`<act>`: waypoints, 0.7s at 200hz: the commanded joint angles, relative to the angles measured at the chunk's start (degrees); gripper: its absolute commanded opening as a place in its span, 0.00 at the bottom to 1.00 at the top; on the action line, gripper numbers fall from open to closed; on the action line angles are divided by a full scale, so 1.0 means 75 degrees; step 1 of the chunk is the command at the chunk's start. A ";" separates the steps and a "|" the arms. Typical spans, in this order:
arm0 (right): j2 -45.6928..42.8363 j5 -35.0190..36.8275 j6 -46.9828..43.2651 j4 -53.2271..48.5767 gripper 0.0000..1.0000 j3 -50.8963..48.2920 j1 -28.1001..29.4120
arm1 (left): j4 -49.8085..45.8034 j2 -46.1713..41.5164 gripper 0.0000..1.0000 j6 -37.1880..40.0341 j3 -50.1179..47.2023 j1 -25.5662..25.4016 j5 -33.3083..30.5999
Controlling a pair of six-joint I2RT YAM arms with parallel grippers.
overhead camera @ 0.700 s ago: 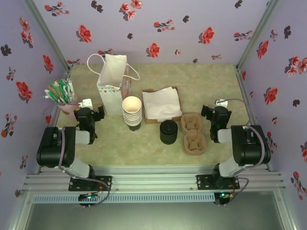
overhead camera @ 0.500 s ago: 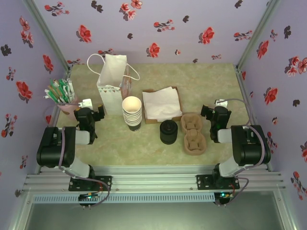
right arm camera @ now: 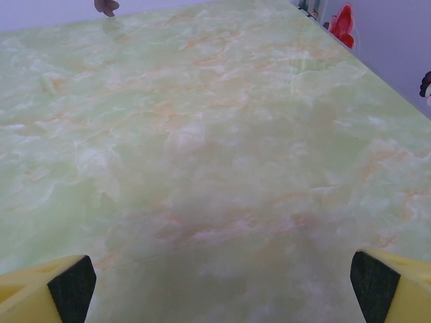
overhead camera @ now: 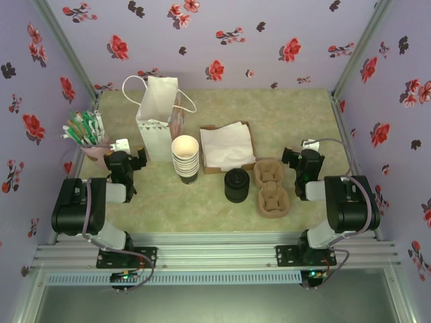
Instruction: Pack the takeout coffee
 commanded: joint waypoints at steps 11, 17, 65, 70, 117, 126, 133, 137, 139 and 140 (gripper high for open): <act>-0.0012 -0.0045 -0.0091 0.0135 0.99 0.0163 -0.0046 | 0.0254 -0.0024 0.99 0.0218 0.0069 -0.0035 0.0027; -0.0015 -0.0057 -0.0085 0.0131 0.99 0.0161 -0.0047 | 0.0254 -0.0021 0.99 0.0218 0.0069 -0.0035 0.0028; -0.0084 -0.0125 -0.0141 0.0211 0.99 0.0117 -0.0047 | 0.0340 -0.0514 0.99 0.0327 -0.0165 -0.0134 -0.0556; -0.0202 -0.0206 -0.0191 0.0048 0.99 0.0147 -0.0036 | 0.0251 -0.0731 0.99 0.0319 -0.0224 -0.0140 -0.0687; -0.2393 0.0105 -0.0134 -0.2635 0.99 0.0695 0.0334 | -0.0691 -0.3075 0.99 -0.0150 -0.0762 -0.0222 -0.1212; -0.2822 0.0132 0.0072 -0.3361 0.99 0.0964 0.0415 | -0.1358 -0.3690 0.99 -0.0318 -0.0621 -0.0240 -0.1204; -0.3120 0.0167 0.0289 -0.3833 0.99 0.1177 0.0466 | -0.2014 -0.4145 0.99 -0.0526 -0.0382 -0.0241 -0.1205; -0.3275 0.0172 0.0459 -0.4165 0.99 0.1331 0.0481 | -0.2393 -0.4381 0.99 -0.0674 -0.0246 -0.0255 -0.1204; -0.3355 0.0167 0.0539 -0.4300 0.99 0.1394 0.0498 | -0.2590 -0.4514 0.99 -0.0775 -0.0182 -0.0257 -0.1204; -0.3396 0.0166 0.0575 -0.4364 0.99 0.1421 0.0507 | -0.2686 -0.4573 0.99 -0.0823 -0.0150 -0.0257 -0.1198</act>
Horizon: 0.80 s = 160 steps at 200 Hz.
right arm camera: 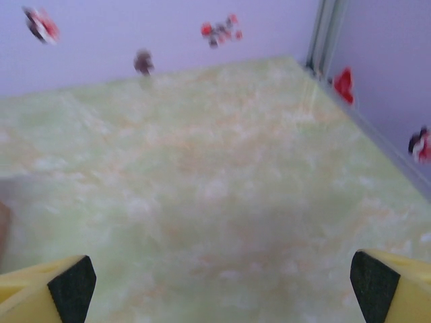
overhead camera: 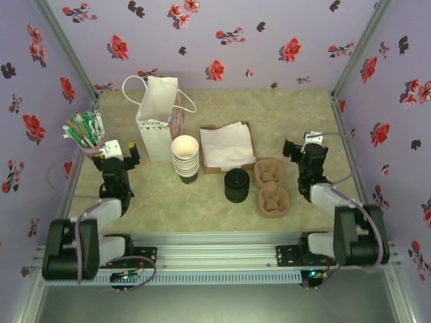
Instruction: Pack the takeout coffee
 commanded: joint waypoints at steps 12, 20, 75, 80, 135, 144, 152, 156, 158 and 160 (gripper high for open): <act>-0.1318 -0.0001 0.1039 -0.2700 0.99 0.1171 0.0223 | -0.2801 -0.1905 0.99 -0.1231 0.0893 -0.0093 -0.0188; -0.1609 -0.0106 0.1343 -0.3327 0.99 0.1468 0.0261 | -0.3405 -0.2319 0.99 -0.1590 0.1135 -0.0118 -0.0047; -0.2945 -0.1083 0.2153 -0.7649 0.99 0.3468 0.0274 | -0.7759 -0.4426 0.99 -0.4754 0.2816 -0.0189 0.2273; -0.3042 -0.1133 0.2153 -0.7903 0.99 0.3529 0.0274 | -0.7963 -0.4580 0.99 -0.4903 0.2863 -0.0187 0.2592; -0.3440 -0.2835 0.2820 -0.8876 0.99 0.3599 0.0215 | -0.8424 -0.5535 0.99 -0.5354 0.2698 -0.0191 0.4891; -0.3276 -0.3480 0.2828 -0.8679 0.99 0.3632 0.0222 | -0.8642 -0.5539 0.99 -0.5617 0.2725 -0.0191 0.4893; -0.3130 -0.3856 0.2936 -0.8550 0.96 0.3700 0.0244 | -0.8754 -0.5557 0.99 -0.5844 0.2728 -0.0194 0.4962; -0.3057 -0.4000 0.2996 -0.8512 0.94 0.3742 0.0268 | -0.8733 -0.5560 0.99 -0.5898 0.2719 -0.0191 0.5064; -0.3007 -0.4068 0.3020 -0.8493 0.93 0.3765 0.0276 | -0.8716 -0.5559 0.99 -0.5911 0.2709 -0.0191 0.5115; -0.2962 -0.4132 0.3029 -0.8477 0.92 0.3804 0.0292 | -0.8715 -0.5567 0.99 -0.5929 0.2698 -0.0191 0.5163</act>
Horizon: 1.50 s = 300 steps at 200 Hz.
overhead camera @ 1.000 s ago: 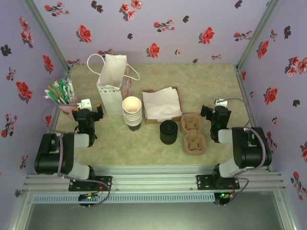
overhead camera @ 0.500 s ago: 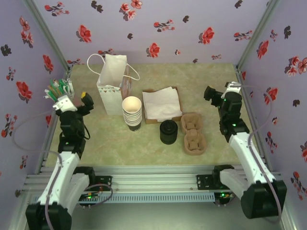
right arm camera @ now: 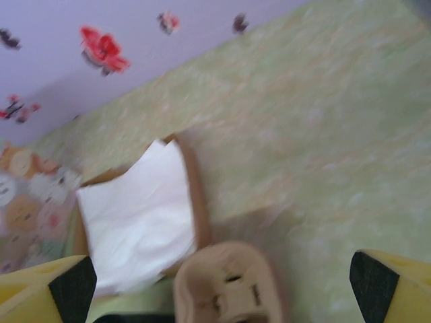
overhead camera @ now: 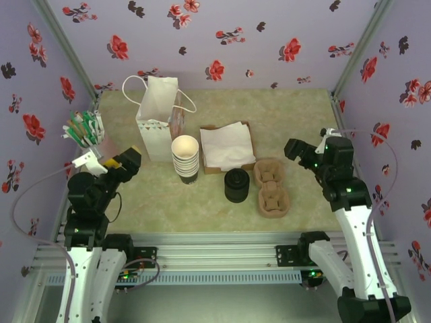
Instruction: Pack the takeout coffee
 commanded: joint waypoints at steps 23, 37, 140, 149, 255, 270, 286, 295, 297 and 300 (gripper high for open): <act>0.1011 -0.1923 0.0628 0.0139 0.84 0.0653 0.0370 | -0.1289 0.0272 0.99 -0.0845 0.0280 -0.0043 0.1152; 0.1462 -0.1910 0.0586 -0.0003 0.82 0.1040 0.0688 | -0.1848 0.0524 0.99 -0.0912 0.0438 -0.0043 0.1287; 0.5642 0.0275 -0.0273 -0.1966 0.59 0.5342 0.4746 | 0.0189 0.1166 0.91 -0.1635 -0.0979 -0.0394 0.3145; 0.5904 0.0385 -0.0309 -0.2076 0.58 0.5632 0.4926 | 0.0335 0.1261 0.86 -0.1673 -0.0959 -0.0499 0.3149; 0.8236 0.0978 -0.0656 -0.3354 0.41 0.8433 0.5809 | 0.0916 0.2848 0.65 -0.1496 -0.0244 -0.1449 0.3021; 0.8514 0.0990 -0.0700 -0.3530 0.39 0.8786 0.5857 | 0.0806 0.2821 0.65 -0.1440 -0.0212 -0.1454 0.2965; 0.8820 0.0990 -0.0747 -0.3730 0.36 0.9153 0.5901 | 0.0708 0.2809 0.65 -0.1391 -0.0190 -0.1452 0.2911; 0.8980 0.0998 -0.0764 -0.3830 0.35 0.9337 0.5916 | 0.0704 0.2821 0.65 -0.1387 -0.0170 -0.1449 0.2900; 0.9001 0.1001 -0.0773 -0.3848 0.35 0.9373 0.5915 | 0.0704 0.2815 0.65 -0.1371 -0.0164 -0.1449 0.2902; 0.9051 0.1001 -0.0772 -0.3892 0.34 0.9426 0.5928 | 0.0704 0.2819 0.65 -0.1366 -0.0167 -0.1455 0.2900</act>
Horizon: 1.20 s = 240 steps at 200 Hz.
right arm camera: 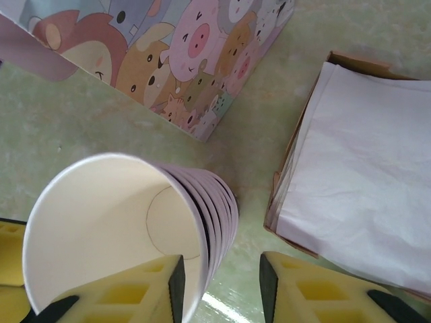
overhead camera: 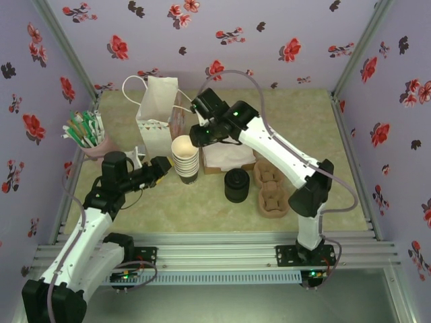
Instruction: Pack the takeout coffee
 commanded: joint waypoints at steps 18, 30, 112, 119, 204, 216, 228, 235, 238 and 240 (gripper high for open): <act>0.0512 0.0240 -0.0196 -0.0629 0.32 0.0768 0.0155 | 0.0025 -0.0069 0.64 0.0355 0.0297 -0.0051 -0.0045; 0.0554 0.0251 -0.0187 -0.0630 0.31 0.0821 0.0154 | 0.0031 -0.0090 0.64 0.0401 0.0306 -0.0046 -0.0061; 0.0661 0.0223 -0.0156 -0.0677 0.21 0.0890 0.0160 | 0.0107 0.0000 0.63 0.0478 0.0275 -0.0050 -0.0138; 0.0672 0.0207 -0.0153 -0.0677 0.20 0.0889 0.0157 | 0.0117 0.0000 0.63 0.0480 0.0289 -0.0054 -0.0136; 0.0843 0.0150 -0.0154 -0.0782 0.18 0.1070 0.0162 | 0.0212 0.0106 0.63 0.0511 0.0314 -0.0048 -0.0133; 0.0873 0.0147 -0.0153 -0.0793 0.18 0.1105 0.0162 | 0.0235 0.0106 0.63 0.0502 0.0315 -0.0045 -0.0138; 0.0910 0.0134 -0.0160 -0.0806 0.18 0.1151 0.0162 | 0.0257 0.0117 0.63 0.0483 0.0301 -0.0053 -0.0138; 0.0935 0.0123 -0.0160 -0.0817 0.18 0.1166 0.0168 | 0.0271 0.0125 0.64 0.0483 0.0295 -0.0055 -0.0130; 0.0932 0.0115 -0.0165 -0.0814 0.17 0.1182 0.0162 | 0.0271 0.0127 0.64 0.0494 0.0288 -0.0054 -0.0136; 0.0938 0.0113 -0.0168 -0.0817 0.17 0.1186 0.0161 | 0.0271 0.0129 0.64 0.0495 0.0286 -0.0053 -0.0129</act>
